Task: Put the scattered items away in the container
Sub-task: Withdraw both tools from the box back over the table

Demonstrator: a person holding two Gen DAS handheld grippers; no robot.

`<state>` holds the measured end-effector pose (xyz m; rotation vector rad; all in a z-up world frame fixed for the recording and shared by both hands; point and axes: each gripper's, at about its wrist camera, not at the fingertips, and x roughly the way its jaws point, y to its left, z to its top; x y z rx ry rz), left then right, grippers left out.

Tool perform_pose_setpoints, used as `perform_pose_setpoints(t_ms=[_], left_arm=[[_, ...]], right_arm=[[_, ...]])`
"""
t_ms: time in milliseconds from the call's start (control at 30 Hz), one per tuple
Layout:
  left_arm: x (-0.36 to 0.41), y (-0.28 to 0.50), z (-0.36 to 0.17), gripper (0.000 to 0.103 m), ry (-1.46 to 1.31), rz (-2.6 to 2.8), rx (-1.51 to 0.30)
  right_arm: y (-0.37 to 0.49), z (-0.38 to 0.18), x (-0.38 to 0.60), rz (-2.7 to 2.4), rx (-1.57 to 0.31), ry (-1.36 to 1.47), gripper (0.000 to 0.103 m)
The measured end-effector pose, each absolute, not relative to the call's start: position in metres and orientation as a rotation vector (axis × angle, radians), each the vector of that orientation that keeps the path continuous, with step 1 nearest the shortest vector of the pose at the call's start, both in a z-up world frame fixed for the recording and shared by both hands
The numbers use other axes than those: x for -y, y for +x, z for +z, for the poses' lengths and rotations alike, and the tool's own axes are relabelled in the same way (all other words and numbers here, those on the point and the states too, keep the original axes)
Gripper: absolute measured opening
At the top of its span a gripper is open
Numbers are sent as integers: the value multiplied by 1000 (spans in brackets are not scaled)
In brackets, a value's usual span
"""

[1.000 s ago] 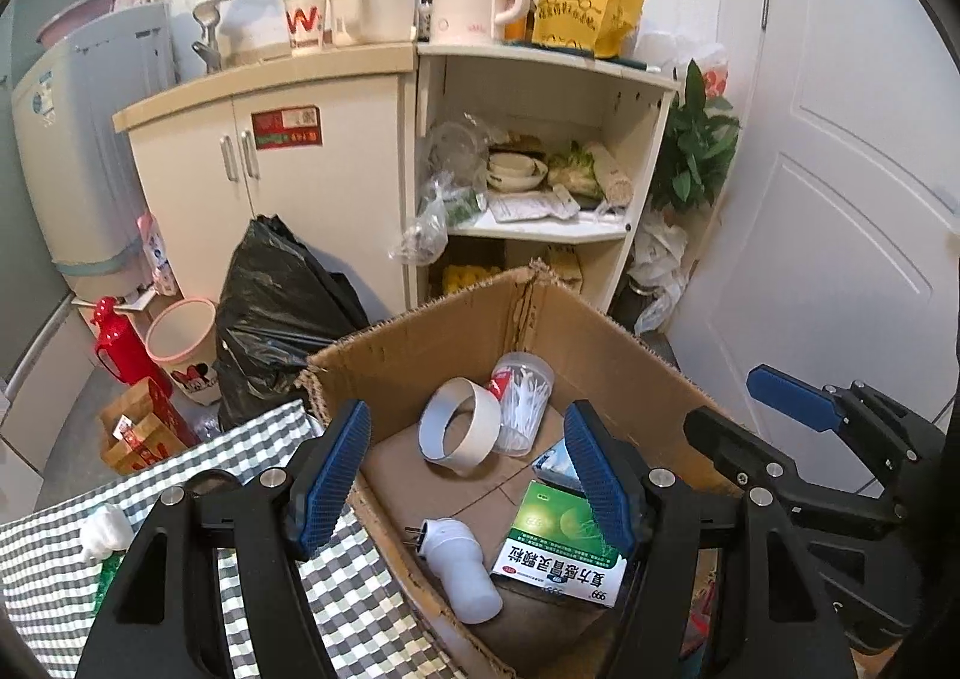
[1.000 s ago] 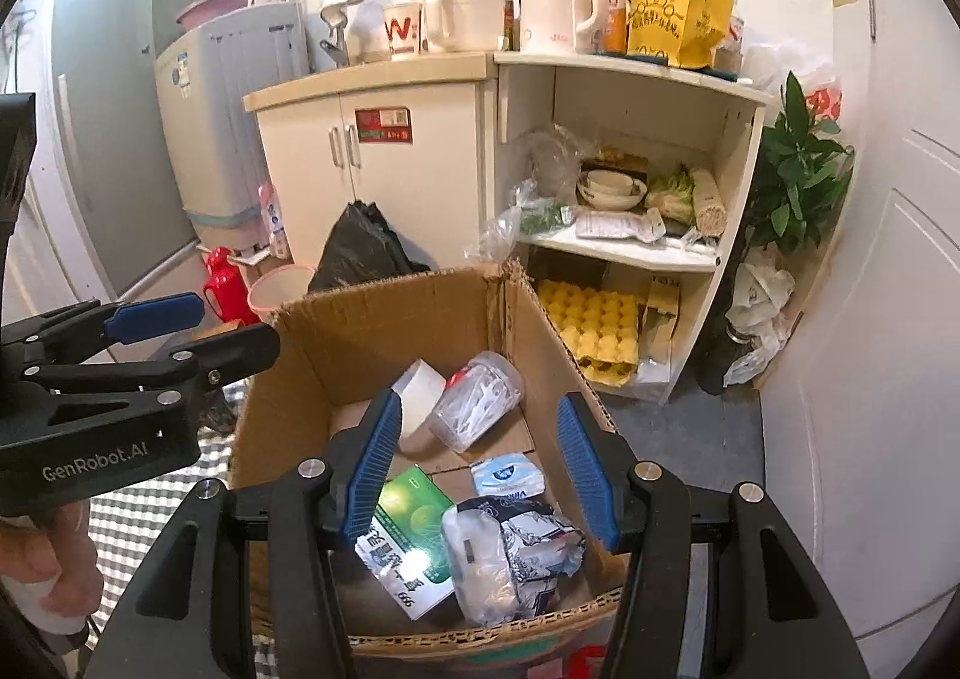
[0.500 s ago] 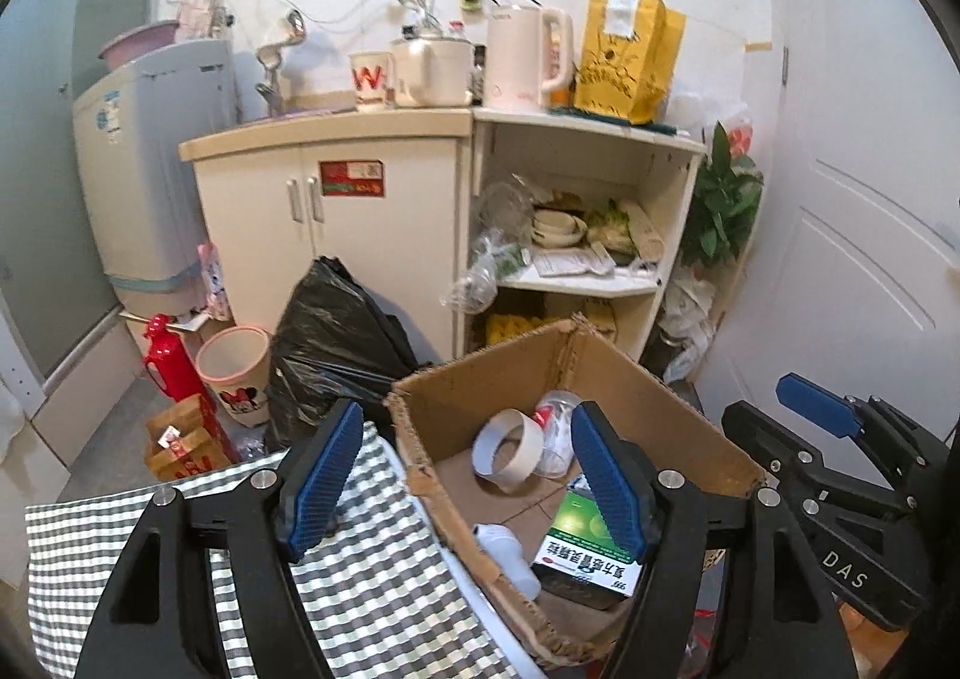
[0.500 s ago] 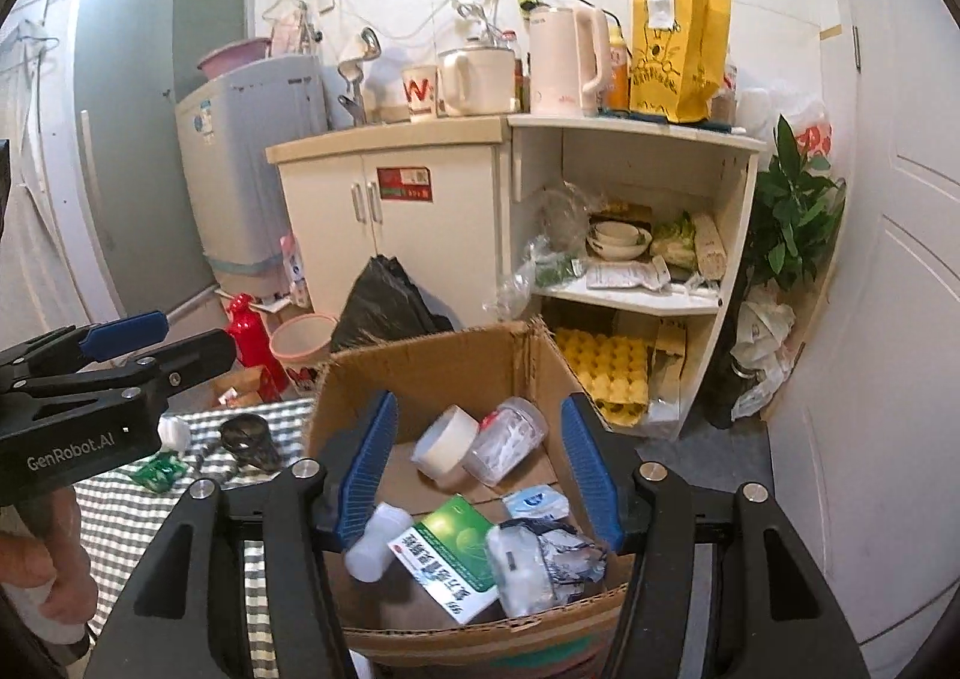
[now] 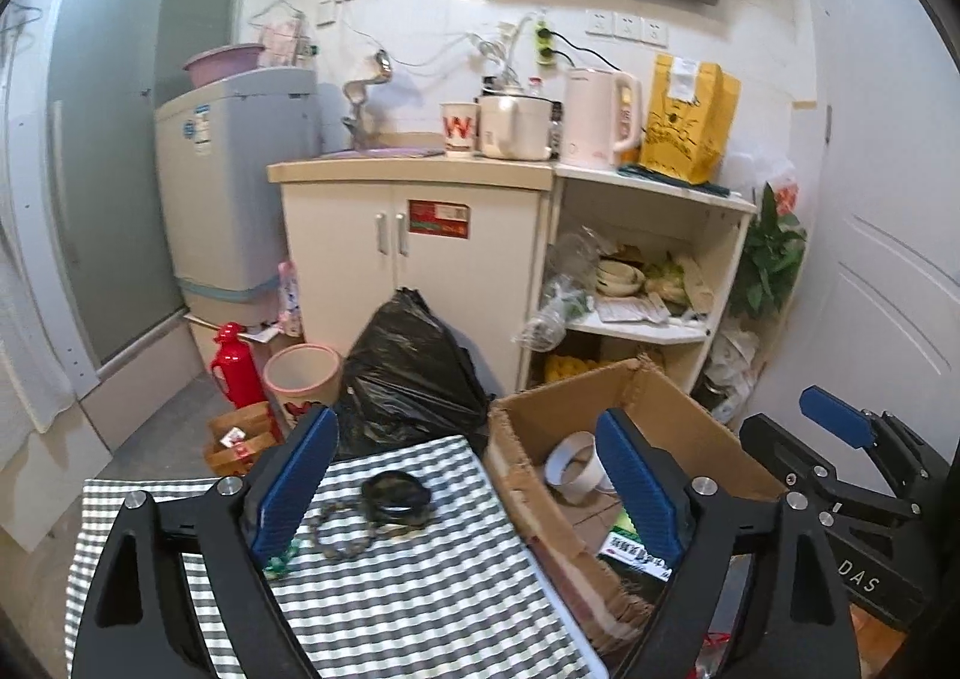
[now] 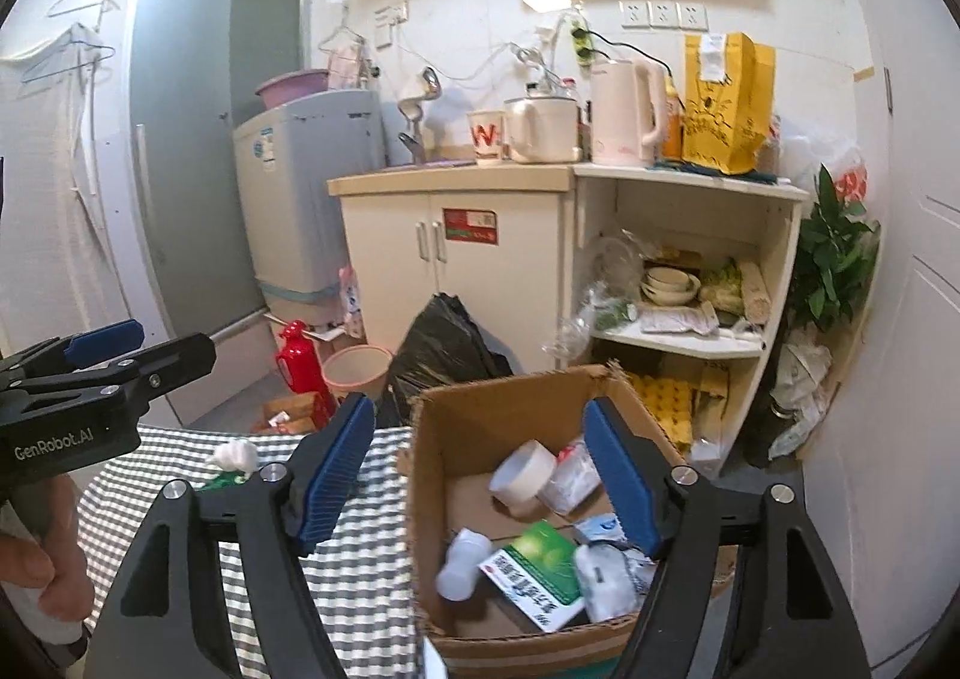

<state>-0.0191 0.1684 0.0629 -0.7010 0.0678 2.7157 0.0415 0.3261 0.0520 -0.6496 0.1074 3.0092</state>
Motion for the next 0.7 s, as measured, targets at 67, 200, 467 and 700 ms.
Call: perform_pose_setpoints(t_ms=[67,200,467,700], left_arm=[[-157,-15,67,93,-691,2735,-60],[-135,-6,74,100,-656,2789,-41],[-93,8,85,103,-623,2875,43],[-62,21,91,103,-600,2951,95]], right_arm=[[43,54,-318,3022,-105,-636,76],[47,59,-303,3053,-91,-603,83],[54,70,-273,3123,-57,-530,95],[53,75,-237,3218,14,-502,103]])
